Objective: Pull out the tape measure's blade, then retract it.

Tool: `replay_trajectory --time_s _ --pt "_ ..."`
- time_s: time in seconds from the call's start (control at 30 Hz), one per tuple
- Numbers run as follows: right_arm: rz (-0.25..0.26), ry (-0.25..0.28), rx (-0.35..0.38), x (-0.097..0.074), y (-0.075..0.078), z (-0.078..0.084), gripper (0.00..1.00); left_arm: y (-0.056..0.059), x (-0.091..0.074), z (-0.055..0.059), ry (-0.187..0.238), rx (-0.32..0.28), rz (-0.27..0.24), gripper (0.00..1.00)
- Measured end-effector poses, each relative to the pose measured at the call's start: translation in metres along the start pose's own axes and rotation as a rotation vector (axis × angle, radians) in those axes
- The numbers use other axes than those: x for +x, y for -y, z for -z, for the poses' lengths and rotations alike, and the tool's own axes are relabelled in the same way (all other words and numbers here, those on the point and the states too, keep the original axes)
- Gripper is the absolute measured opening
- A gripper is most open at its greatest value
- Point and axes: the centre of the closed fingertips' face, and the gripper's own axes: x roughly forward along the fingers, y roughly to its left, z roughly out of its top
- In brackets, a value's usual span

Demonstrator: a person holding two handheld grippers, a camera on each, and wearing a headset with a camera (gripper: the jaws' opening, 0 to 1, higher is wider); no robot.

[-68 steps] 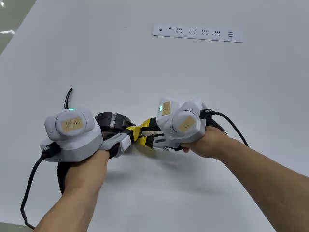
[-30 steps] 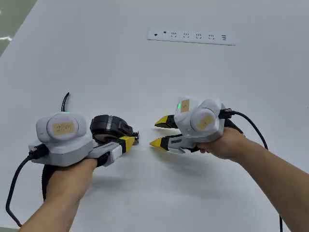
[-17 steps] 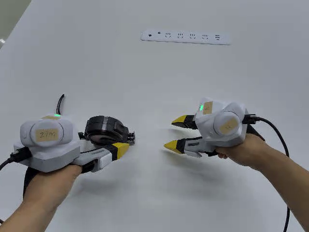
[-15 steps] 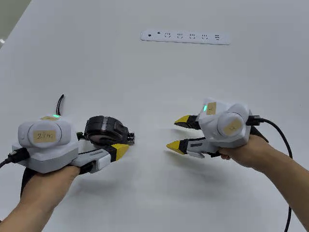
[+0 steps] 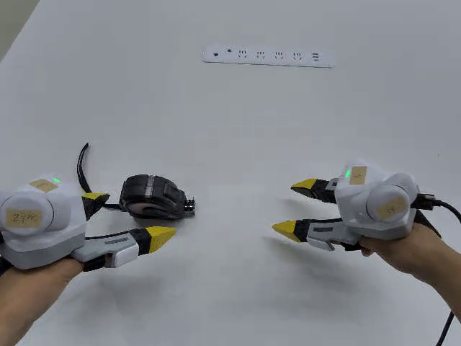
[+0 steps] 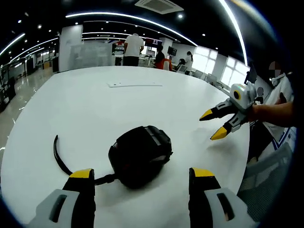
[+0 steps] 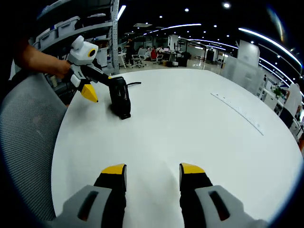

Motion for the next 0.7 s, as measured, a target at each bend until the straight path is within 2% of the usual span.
replay_trajectory --time_s 0.07,0.4,0.57,0.7 --pt "0.009 0.007 0.009 -0.005 0.0 0.002 0.45 0.002 -0.003 -0.003 0.023 0.026 0.021 0.78" --pt "0.028 0.031 0.037 -0.027 -0.008 0.011 0.51 0.017 -0.018 -0.008 0.069 0.097 0.109 0.82" --pt "0.026 0.042 0.051 -0.035 -0.015 0.014 0.56 0.02 -0.024 -0.005 0.079 0.111 0.142 0.85" --pt "0.024 0.053 0.081 -0.04 -0.02 0.016 0.64 0.02 -0.029 0.002 0.07 0.13 0.155 0.89"
